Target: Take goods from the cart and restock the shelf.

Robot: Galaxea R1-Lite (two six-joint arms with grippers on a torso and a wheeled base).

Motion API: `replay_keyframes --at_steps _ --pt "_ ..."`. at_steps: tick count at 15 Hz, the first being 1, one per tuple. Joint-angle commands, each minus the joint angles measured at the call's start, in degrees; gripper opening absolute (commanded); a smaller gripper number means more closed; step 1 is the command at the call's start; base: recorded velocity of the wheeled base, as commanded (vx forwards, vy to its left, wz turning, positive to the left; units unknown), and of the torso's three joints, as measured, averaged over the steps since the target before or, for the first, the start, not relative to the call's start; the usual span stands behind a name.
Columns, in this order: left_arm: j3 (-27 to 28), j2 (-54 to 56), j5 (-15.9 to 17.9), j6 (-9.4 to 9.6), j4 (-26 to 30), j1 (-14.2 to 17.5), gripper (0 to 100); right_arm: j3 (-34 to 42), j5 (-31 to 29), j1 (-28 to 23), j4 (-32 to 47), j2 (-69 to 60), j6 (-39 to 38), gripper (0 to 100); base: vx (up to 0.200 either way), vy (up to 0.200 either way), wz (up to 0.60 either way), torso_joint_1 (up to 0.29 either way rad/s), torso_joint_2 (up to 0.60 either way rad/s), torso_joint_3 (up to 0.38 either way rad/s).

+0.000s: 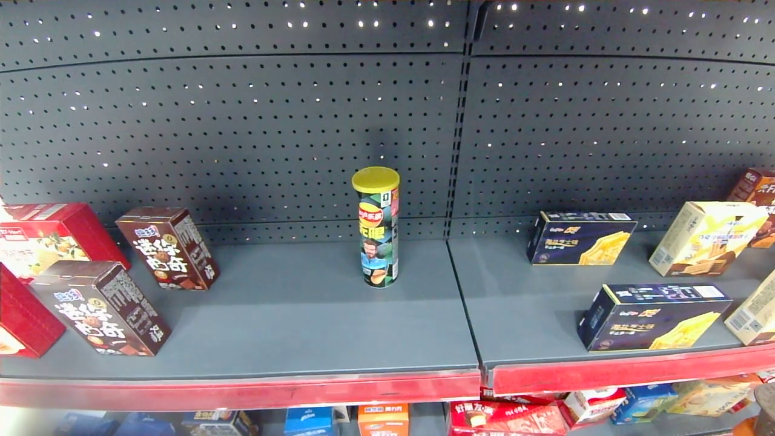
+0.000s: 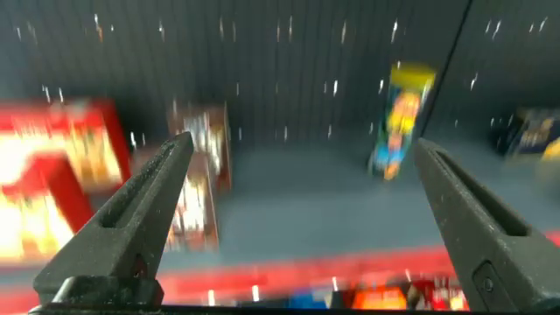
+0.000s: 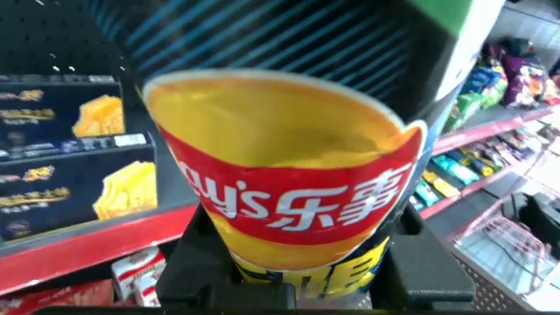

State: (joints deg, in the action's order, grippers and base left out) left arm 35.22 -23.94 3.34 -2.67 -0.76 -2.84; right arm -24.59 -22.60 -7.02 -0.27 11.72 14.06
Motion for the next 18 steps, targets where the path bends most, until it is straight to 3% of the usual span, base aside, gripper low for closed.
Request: replay_keyframes --at_steps 1,2,5,6,8,9,11,12,14,16,18 --pt "8.29 -12.44 0.09 2.67 0.14 -0.15 100 -1.52 0.01 2.19 1.15 0.15 -0.08 0 0.0 0.0 0.0 0.0 0.0 0.0" --pt "10.05 -15.43 0.09 5.57 0.14 -0.15 100 -1.87 0.01 5.18 1.5 0.5 -0.08 0 0.0 0.0 0.0 0.0 0.0 0.0" --pt "10.4 -19.48 1.49 6.19 -0.47 -1.03 100 -6.17 -0.51 9.48 1.76 4.02 0.18 0 0.0 0.0 0.0 0.0 0.0 0.0" --pt "10.13 -20.97 3.69 5.57 -0.91 -2.43 100 -8.02 -0.95 8.34 1.76 6.21 0.18 0 0.0 0.0 0.0 0.0 0.0 0.0" --pt "9.43 -25.36 5.62 -0.49 -4.17 -2.87 100 -8.81 -1.22 4.82 1.76 8.24 0.18 0 0.0 0.0 0.0 0.0 0.0 0.0" --pt "8.11 -27.56 6.59 -1.55 -8.3 -2.87 100 -8.72 -1.22 3.86 1.76 8.41 0.18 0 0.0 0.0 0.0 0.0 0.0 0.0" --pt "5.56 -30.37 11.34 -0.76 -12.96 -2.87 100 -8.11 -1.22 -0.45 1.85 7.44 0.18 0 0.0 0.0 0.0 0.0 0.0 0.0" --pt "5.3 -32.84 14.59 0.74 -13.31 -3.05 100 -8.19 -1.22 -1.59 3.96 5.34 0.09 0 0.0 0.0 0.0 0.0 0.0 0.0" --pt "2.49 -35.56 16.79 4.52 -13.57 -5.51 100 -8.37 -1.13 -1.5 8.88 2.7 -0.26 0 0.0 0.0 0.0 0.0 0.0 0.0" --pt "0.82 -38.46 18.81 5.75 -14.27 -5.77 100 -7.76 -0.95 -1.42 10.38 0.77 -0.26 0 0.0 0.0 0.0 0.0 0.0 0.0" --pt "0.2 -40.48 20.92 5.75 -15.06 -5.86 100 -6.0 -0.87 -1.42 10.29 -0.47 -0.17 0 0.0 0.0 0.0 0.0 0.0 0.0"
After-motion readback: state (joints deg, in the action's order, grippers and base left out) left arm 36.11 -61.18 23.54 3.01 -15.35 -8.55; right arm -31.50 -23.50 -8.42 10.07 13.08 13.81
